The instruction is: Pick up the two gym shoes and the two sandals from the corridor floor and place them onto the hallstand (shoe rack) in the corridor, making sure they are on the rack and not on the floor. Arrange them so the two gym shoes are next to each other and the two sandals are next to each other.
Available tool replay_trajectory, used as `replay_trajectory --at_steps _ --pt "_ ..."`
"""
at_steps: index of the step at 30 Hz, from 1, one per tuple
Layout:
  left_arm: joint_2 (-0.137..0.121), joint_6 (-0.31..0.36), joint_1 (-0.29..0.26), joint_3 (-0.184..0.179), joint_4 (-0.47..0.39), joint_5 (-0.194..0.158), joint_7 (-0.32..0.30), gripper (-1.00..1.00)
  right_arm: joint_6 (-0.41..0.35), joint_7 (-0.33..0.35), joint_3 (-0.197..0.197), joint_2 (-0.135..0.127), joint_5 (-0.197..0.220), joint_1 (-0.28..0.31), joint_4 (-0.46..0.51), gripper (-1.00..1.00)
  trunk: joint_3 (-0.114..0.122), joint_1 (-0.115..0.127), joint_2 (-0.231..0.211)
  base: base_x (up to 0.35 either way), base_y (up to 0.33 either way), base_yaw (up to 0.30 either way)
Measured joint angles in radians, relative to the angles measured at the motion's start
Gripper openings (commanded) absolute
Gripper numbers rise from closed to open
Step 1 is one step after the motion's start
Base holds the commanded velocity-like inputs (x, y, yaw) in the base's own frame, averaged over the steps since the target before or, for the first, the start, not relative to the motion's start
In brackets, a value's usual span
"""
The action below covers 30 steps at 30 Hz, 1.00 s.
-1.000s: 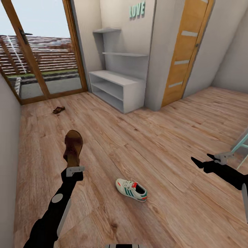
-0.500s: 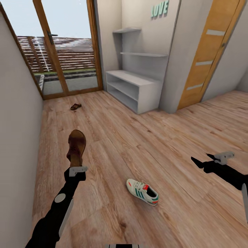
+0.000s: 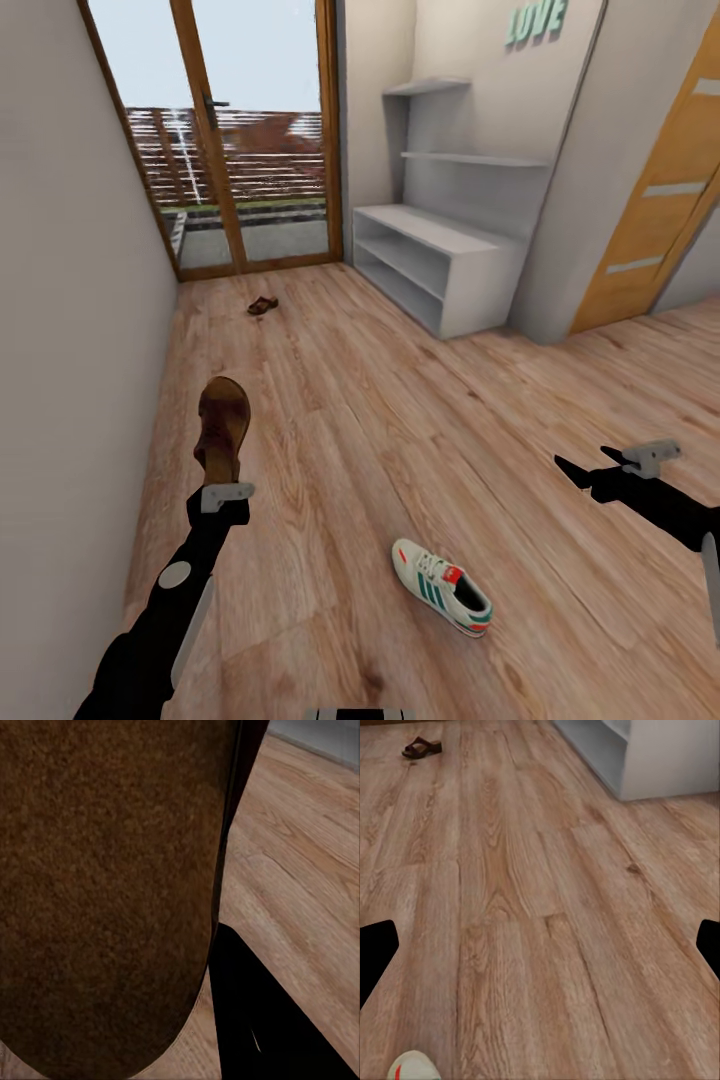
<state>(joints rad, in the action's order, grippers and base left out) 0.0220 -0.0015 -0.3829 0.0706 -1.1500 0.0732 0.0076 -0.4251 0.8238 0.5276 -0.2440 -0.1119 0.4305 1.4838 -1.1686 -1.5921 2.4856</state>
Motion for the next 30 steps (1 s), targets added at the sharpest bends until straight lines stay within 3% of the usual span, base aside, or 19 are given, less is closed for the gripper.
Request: replay_trajectory --at_steps 9,17,30 --pt "0.000 0.000 0.000 0.000 0.000 0.000 -0.001 -1.00 -0.001 0.000 0.001 0.000 0.000 0.000 0.000 1.00 0.000 0.000 0.000 0.202 -0.207 0.279" --pt "0.000 0.000 0.000 0.000 0.000 0.000 -0.001 -1.00 -0.001 0.000 0.001 0.000 0.000 0.000 0.000 1.00 0.000 -0.001 0.000 -0.008 -0.265 0.275" --pt "0.000 0.000 0.000 0.000 0.000 -0.001 -0.001 -1.00 0.000 0.000 0.001 0.000 -0.002 0.000 0.000 1.00 0.000 0.000 0.000 -0.092 -0.273 0.024"
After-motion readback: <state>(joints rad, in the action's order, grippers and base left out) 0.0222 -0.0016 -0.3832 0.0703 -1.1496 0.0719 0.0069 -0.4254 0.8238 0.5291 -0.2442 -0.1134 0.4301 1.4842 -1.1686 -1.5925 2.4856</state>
